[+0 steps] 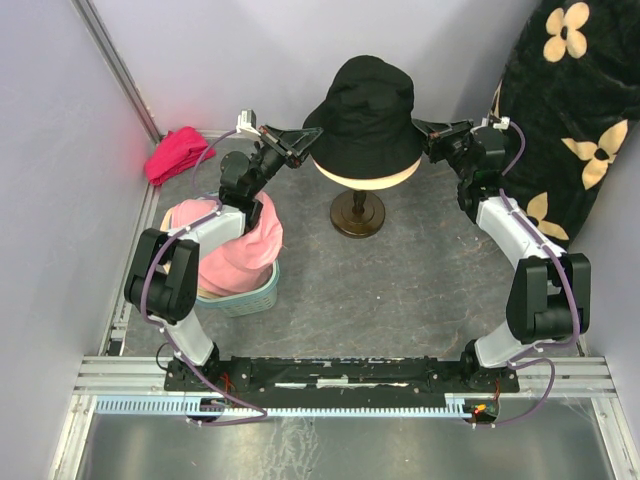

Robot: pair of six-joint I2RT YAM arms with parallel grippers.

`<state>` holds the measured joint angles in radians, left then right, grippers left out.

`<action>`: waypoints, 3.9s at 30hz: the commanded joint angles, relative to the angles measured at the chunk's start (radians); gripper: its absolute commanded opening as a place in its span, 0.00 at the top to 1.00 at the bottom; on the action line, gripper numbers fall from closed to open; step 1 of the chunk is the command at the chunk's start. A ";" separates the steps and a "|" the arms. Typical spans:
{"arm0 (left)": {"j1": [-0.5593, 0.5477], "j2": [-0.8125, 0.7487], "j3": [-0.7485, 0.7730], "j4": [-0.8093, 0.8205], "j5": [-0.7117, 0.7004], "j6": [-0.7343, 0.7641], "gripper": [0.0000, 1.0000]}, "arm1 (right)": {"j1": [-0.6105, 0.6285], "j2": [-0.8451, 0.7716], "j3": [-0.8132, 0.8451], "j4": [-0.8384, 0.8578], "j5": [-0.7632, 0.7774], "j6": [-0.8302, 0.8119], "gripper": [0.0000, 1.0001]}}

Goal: Stack the hats
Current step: Stack the hat on the hat.

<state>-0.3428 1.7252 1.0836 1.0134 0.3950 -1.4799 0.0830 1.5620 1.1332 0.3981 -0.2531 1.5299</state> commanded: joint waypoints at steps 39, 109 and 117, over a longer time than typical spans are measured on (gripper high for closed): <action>0.103 0.000 0.054 -0.023 0.039 -0.048 0.36 | -0.064 -0.229 -0.096 -0.065 0.017 -0.032 0.49; 0.058 0.226 0.194 0.207 0.197 -0.256 0.32 | -0.076 -0.096 0.085 -0.152 -0.141 -0.019 0.98; 0.048 0.217 0.132 0.251 0.208 -0.263 0.32 | -0.076 -0.091 0.105 -0.167 -0.152 -0.027 0.97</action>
<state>-0.2836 1.9331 1.2472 1.1778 0.5785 -1.7020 0.0101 1.4693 1.1790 0.2161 -0.3908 1.5242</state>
